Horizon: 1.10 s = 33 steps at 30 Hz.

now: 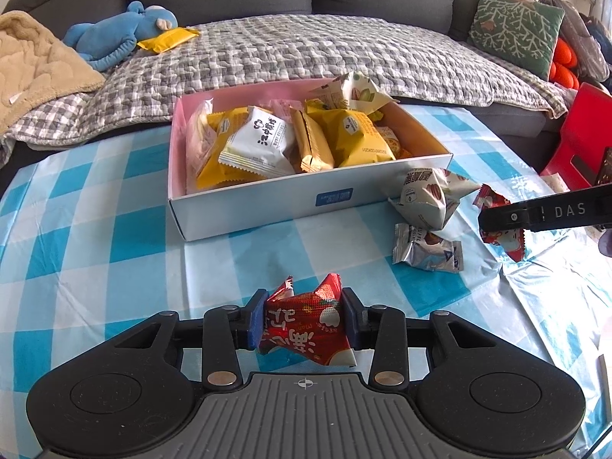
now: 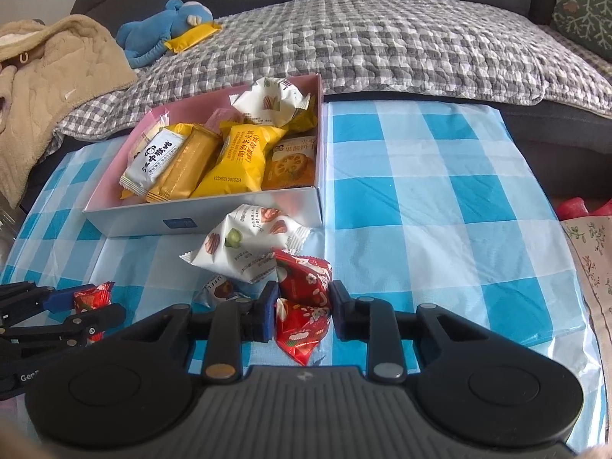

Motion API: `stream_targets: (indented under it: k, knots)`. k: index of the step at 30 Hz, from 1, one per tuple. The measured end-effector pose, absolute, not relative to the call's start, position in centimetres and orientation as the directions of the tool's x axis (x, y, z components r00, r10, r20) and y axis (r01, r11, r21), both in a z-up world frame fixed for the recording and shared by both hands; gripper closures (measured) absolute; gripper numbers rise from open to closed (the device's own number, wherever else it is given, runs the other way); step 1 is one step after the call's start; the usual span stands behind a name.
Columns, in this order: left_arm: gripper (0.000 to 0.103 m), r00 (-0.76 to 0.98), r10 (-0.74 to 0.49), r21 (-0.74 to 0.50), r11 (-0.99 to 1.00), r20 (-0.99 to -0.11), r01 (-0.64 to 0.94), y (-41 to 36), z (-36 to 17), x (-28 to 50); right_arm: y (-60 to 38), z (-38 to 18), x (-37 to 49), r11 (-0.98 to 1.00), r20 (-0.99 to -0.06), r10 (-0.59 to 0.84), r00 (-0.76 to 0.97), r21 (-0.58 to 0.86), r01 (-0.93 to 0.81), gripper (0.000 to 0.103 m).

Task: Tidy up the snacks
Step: 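Grasp a red candy packet with the left tool while the right tool grasps another, then carry both red candy packets over the pink box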

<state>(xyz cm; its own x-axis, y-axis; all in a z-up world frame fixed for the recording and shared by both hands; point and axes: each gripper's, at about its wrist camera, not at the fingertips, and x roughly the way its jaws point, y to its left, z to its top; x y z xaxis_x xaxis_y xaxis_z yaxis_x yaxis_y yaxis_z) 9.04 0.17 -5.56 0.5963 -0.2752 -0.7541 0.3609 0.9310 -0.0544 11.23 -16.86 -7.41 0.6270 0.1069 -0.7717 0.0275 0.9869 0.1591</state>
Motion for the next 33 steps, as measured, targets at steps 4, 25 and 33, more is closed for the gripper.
stream_targets:
  k: [4,25,33]
  knots:
    - [0.066,0.604,-0.289,-0.067,0.929,-0.743,0.363,0.2,-4.9,8.9,-17.4,-6.8,10.6,0.981,-0.764,0.124,0.634,0.191,0.039,0.078]
    - [0.066,0.695,-0.303,-0.058,0.934,-0.652,0.352,-1.1,0.1,10.2,-17.6,-4.2,12.8,0.950,-0.630,0.223,0.743,0.312,-0.020,0.077]
    - [0.065,0.699,-0.297,-0.067,0.939,-0.650,0.337,-2.2,0.7,15.2,-17.3,-4.6,14.8,0.934,-0.591,0.258,0.765,0.354,-0.042,0.077]
